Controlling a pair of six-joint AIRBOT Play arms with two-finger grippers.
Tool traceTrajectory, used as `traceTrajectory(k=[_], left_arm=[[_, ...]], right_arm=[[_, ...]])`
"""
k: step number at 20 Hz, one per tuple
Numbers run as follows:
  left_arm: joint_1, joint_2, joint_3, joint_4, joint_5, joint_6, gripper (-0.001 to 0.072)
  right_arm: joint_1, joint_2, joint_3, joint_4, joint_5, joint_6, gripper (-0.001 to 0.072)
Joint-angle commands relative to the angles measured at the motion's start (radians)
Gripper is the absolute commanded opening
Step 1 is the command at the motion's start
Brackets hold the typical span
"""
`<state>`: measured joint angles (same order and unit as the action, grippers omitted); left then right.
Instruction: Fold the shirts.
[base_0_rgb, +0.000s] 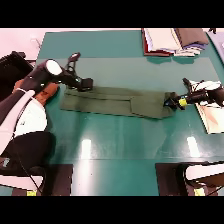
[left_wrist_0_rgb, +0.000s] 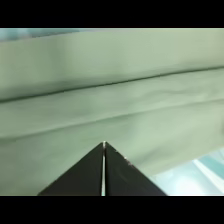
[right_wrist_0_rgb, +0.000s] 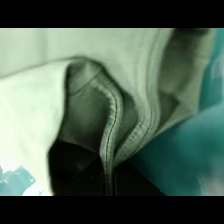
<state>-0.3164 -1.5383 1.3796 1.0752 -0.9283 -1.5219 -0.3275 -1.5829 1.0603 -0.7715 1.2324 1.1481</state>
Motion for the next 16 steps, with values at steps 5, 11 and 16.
traceTrajectory(k=[5, 11, 16], left_arm=[[-0.196, -0.265, 0.264, -0.015, 0.046, -0.034, 0.0023], [-0.279, -0.463, 0.438, -0.036, 0.039, -0.049, 0.0022], [-0.286, -0.5, 0.446, -0.046, 0.067, -0.053, 0.0022]], right_arm=[[0.037, 0.175, 0.264, 0.019, 0.135, 0.064, 0.0016], [0.176, 0.224, 0.503, 0.018, 0.177, 0.146, 0.0016], [0.336, 0.174, 0.671, 0.017, 0.185, 0.217, 0.0016]])
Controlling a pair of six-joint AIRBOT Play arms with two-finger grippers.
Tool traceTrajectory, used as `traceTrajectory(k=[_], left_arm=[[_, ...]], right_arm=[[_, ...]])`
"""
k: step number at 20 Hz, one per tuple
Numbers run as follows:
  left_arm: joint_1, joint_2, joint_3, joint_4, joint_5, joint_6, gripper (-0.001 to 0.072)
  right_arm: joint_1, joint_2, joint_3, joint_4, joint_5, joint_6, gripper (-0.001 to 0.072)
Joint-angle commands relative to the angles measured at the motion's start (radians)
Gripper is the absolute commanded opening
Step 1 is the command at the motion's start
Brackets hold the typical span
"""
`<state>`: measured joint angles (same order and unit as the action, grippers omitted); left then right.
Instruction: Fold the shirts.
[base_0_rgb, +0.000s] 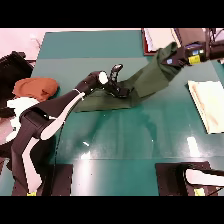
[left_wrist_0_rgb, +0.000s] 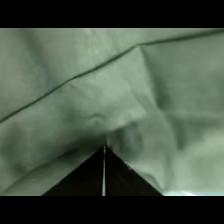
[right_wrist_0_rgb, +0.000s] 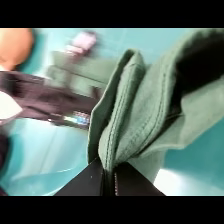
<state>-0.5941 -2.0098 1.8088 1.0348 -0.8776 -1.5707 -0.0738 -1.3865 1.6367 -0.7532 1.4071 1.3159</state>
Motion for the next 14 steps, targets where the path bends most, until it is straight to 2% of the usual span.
traceTrajectory(k=[1, 5, 10, 13, 14], left_arm=[[-0.006, -0.027, 0.025, -0.005, 0.014, -0.003, 0.0023], [0.071, 0.015, 0.118, 0.041, -0.098, -0.004, 0.0022], [0.294, 0.213, 0.134, 0.175, -0.196, 0.0, 0.0023], [0.431, 0.35, 0.134, 0.194, -0.202, 0.002, 0.0023], [0.464, 0.385, 0.134, 0.194, -0.203, 0.002, 0.0023]], right_arm=[[0.113, -0.044, 0.128, -0.001, 0.012, 0.05, 0.0016], [0.208, -0.131, 0.243, -0.002, 0.013, 0.082, 0.0016], [0.335, -0.238, 0.324, 0.002, 0.0, 0.09, 0.0016], [0.505, -0.356, 0.368, 0.002, -0.14, 0.065, 0.0019], [0.566, -0.404, 0.391, 0.002, -0.21, 0.036, 0.0045]])
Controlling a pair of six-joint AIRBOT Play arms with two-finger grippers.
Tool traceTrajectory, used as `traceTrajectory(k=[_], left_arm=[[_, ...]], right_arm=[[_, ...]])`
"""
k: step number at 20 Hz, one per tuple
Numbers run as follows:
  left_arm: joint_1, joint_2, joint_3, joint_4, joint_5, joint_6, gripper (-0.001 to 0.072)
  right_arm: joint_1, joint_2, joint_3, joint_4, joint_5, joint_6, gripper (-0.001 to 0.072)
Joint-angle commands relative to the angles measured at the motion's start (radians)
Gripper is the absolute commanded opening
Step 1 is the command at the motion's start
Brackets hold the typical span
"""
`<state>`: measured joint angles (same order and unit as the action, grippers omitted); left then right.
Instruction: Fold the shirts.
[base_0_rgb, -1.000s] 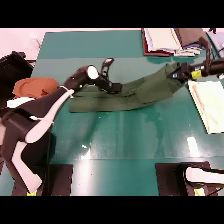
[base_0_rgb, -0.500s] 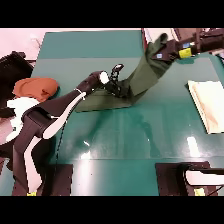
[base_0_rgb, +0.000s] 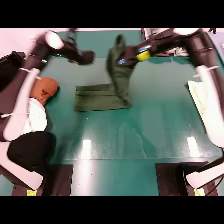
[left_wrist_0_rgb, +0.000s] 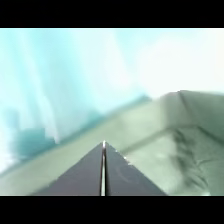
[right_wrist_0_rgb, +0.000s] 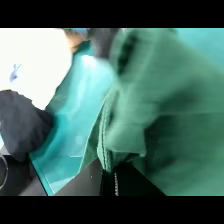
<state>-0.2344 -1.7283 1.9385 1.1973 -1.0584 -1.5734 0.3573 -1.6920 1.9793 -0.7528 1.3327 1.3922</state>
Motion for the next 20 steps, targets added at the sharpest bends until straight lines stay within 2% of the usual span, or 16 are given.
traceTrajectory(k=[1, 2, 5, 11, 12, 13, 14, 17, 20], left_arm=[[0.133, 0.137, 0.004, 0.032, -0.026, 0.006, 0.0024], [0.152, 0.161, 0.004, 0.032, -0.031, 0.015, 0.0024], [0.182, 0.196, 0.004, 0.034, -0.072, 0.04, 0.0024], [0.15, 0.196, 0.003, 0.03, -0.103, 0.064, 0.0023], [0.14, 0.196, 0.003, 0.03, -0.102, 0.064, 0.0023], [0.133, 0.195, 0.003, 0.026, -0.102, 0.064, 0.0023], [0.124, 0.195, 0.003, 0.027, -0.101, 0.065, 0.0024], [0.106, 0.195, 0.003, 0.022, -0.102, 0.083, 0.0023], [0.103, 0.188, 0.003, 0.012, -0.102, 0.09, 0.0024]], right_arm=[[0.196, -0.151, 0.08, 0.002, -0.207, -0.05, 0.0264], [0.239, -0.187, 0.103, -0.002, -0.262, -0.057, 0.0382], [0.245, -0.171, 0.039, -0.063, -0.301, -0.055, 0.038], [-0.032, 0.061, -0.444, -0.217, -0.242, -0.002, 0.0382], [-0.095, 0.082, -0.526, -0.203, -0.241, -0.001, 0.045], [-0.146, 0.086, -0.586, -0.172, -0.238, -0.001, 0.0609], [-0.195, 0.078, -0.64, -0.117, -0.24, -0.002, 0.0639], [-0.255, 0.008, -0.713, 0.053, -0.264, -0.023, 0.0633], [-0.221, -0.09, -0.677, 0.188, -0.285, -0.078, 0.0627]])
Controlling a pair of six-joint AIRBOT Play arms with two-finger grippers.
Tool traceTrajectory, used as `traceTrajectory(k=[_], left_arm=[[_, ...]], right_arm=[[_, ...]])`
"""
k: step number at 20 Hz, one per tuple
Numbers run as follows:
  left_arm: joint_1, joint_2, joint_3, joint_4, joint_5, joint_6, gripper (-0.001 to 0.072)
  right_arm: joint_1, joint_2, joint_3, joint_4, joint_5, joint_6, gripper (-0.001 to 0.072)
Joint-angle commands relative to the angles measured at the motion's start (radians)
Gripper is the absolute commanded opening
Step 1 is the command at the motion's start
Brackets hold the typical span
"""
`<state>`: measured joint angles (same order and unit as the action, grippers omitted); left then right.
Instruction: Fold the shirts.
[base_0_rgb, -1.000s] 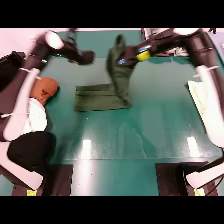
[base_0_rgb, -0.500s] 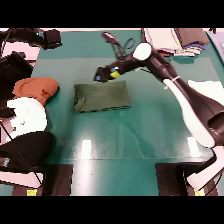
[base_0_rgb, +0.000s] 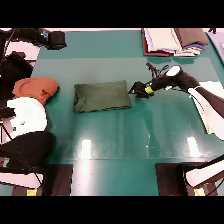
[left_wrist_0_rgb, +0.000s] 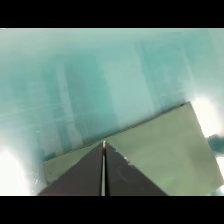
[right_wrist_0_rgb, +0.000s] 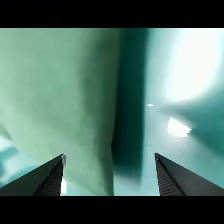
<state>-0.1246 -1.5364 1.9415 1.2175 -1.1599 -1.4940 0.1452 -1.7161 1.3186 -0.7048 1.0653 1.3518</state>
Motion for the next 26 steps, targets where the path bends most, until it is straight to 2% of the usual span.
traceTrajectory(k=[1, 5, 7, 8, 9, 12, 16, 21, 26], left_arm=[[-0.007, -0.004, 0.0, -0.01, -0.002, 0.01, 0.0024], [-0.007, -0.005, 0.0, -0.021, -0.01, 0.01, 0.0023], [-0.007, -0.005, 0.0, -0.024, -0.018, 0.01, 0.0024], [-0.007, -0.005, 0.0, -0.025, -0.021, 0.01, 0.0023], [-0.007, -0.005, 0.0, -0.025, -0.021, 0.01, 0.0023], [-0.019, -0.005, 0.0, -0.018, 0.0, 0.006, 0.0022], [-0.126, -0.005, 0.0, 0.013, 0.005, 0.013, 0.0022], [-0.244, -0.005, 0.0, 0.014, 0.041, 0.055, 0.0022], [-0.256, -0.005, 0.0, 0.003, 0.052, 0.044, 0.0023]], right_arm=[[0.014, -0.1, 0.019, 0.158, -0.019, -0.037, 0.0627], [0.108, -0.238, 0.222, 0.165, -0.025, -0.036, 0.0618], [0.142, -0.293, 0.314, 0.163, -0.026, -0.036, 0.0402], [0.154, -0.311, 0.354, 0.157, -0.021, -0.037, 0.0247], [0.159, -0.319, 0.382, 0.144, -0.016, -0.037, 0.0035], [0.135, -0.265, 0.412, 0.043, -0.018, -0.036, 0.0017], [-0.005, -0.093, 0.39, -0.154, 0.034, -0.018, 0.0017], [-0.313, 0.19, 0.202, -0.265, 0.026, 0.037, 0.0017], [-0.692, 0.364, 0.09, -0.29, -0.007, 0.044, 0.0018]])
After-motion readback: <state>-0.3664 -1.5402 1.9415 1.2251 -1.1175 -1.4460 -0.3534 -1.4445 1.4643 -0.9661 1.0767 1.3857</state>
